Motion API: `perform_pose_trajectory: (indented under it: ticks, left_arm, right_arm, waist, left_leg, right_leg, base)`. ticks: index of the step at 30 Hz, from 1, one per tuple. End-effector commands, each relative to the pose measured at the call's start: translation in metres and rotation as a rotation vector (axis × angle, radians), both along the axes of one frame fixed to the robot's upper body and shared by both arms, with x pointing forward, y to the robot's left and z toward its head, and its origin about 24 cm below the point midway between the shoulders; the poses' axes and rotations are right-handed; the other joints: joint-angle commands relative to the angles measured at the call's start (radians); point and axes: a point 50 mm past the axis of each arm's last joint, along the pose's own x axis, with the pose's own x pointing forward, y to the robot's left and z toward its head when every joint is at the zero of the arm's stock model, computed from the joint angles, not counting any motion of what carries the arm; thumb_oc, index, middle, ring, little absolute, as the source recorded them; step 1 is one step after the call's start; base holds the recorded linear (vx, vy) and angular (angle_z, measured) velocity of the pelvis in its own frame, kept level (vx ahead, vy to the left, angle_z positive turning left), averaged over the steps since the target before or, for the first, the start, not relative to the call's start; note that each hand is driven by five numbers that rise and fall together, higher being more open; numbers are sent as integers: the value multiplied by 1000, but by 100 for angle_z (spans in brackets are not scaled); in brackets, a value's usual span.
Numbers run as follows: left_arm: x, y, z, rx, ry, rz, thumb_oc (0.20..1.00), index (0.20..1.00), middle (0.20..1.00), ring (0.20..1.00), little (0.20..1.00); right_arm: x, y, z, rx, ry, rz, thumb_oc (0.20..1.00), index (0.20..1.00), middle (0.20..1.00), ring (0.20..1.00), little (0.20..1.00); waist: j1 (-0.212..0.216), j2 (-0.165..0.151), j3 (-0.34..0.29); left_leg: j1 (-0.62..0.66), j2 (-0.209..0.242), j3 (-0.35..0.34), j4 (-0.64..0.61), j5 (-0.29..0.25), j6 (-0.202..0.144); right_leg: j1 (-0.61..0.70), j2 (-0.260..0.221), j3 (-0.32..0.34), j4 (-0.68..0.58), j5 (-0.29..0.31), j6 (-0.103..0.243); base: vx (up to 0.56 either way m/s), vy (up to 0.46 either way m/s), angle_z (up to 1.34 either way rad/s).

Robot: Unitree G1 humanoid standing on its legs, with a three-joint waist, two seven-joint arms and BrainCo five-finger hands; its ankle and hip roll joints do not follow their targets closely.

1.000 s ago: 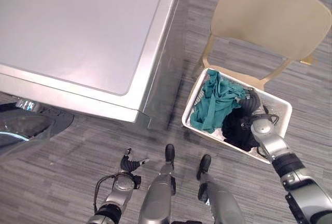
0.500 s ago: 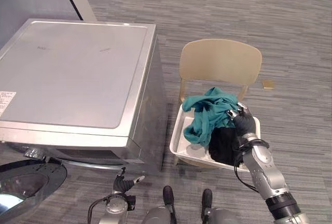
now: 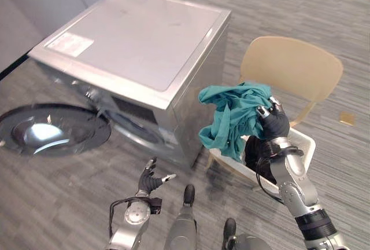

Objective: Grab the laundry basket,head to the washer,open it,put in the laundry and shut it.

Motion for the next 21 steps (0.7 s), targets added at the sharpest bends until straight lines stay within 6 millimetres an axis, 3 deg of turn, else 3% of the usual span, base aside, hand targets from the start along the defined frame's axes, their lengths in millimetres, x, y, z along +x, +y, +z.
perform_pose_trajectory:
  ticks: [1,3,5,6,11,18,19,21]
  left_arm:
    - [24,-9,45,21,-243,-111,1000,1000,1000,1000,1000]
    - [30,-23,59,25,-314,-181,1000,1000,1000,1000,1000]
    - [33,-31,64,31,-344,-214,1000,1000,1000,1000,1000]
    - [39,-52,72,23,-381,-277,1000,1000,1000,1000,1000]
    - [58,-100,91,32,-472,-391,1000,1000,1000,1000,1000]
    - [72,-140,101,14,-498,-469,1000,1000,1000,1000,1000]
    - [73,-143,106,-7,-518,-465,200,200,200,200,200]
    - [73,-140,108,-16,-527,-445,200,200,200,200,200]
  right_arm:
    - [-12,8,57,62,-304,72,200,200,200,200,200]
    - [-15,16,60,49,-326,124,200,200,200,200,200]
    - [-16,21,62,47,-335,150,200,200,200,200,200]
    - [-19,35,68,75,-356,219,200,200,200,200,200]
    - [-25,71,79,130,-383,376,200,200,200,200,200]
    - [-29,99,86,186,-375,498,200,200,200,200,200]
    - [-29,103,79,191,-341,515,200,200,200,200,200]
    - [-28,104,71,181,-306,512,200,200,200,200,200]
  waist:
    - [-49,-60,-3]
    - [-74,-70,-14]
    - [-89,-72,-24]
    - [-107,-67,-53]
    - [-127,-78,-101]
    - [-136,-93,-127]
    - [-137,-94,-129]
    - [-138,-94,-132]
  left_leg:
    - [71,-84,44,152,-29,47]
    - [128,-77,66,194,-104,52]
    - [162,-69,82,189,-118,51]
    - [216,-66,97,132,-105,49]
    - [296,-80,101,-18,-84,49]
    - [326,-79,112,-28,-100,52]
    - [333,-80,113,-28,-103,53]
    - [338,-82,116,-28,-106,55]
  right_leg:
    - [96,-66,25,-107,-20,142]
    - [93,-84,-2,-127,-3,141]
    - [94,-84,-9,-139,4,141]
    - [111,-76,-23,-164,16,145]
    - [142,-68,-23,-193,40,160]
    - [163,-74,-14,-201,50,173]
    - [169,-77,-14,-203,53,175]
    - [173,-79,-10,-207,57,179]
  base:
    - [-162,1,56]
    - [-94,14,61]
    - [6,69,62]
    - [78,129,31]
    - [65,110,24]
    - [13,60,-2]
    - [22,55,-9]
    - [5,38,-7]
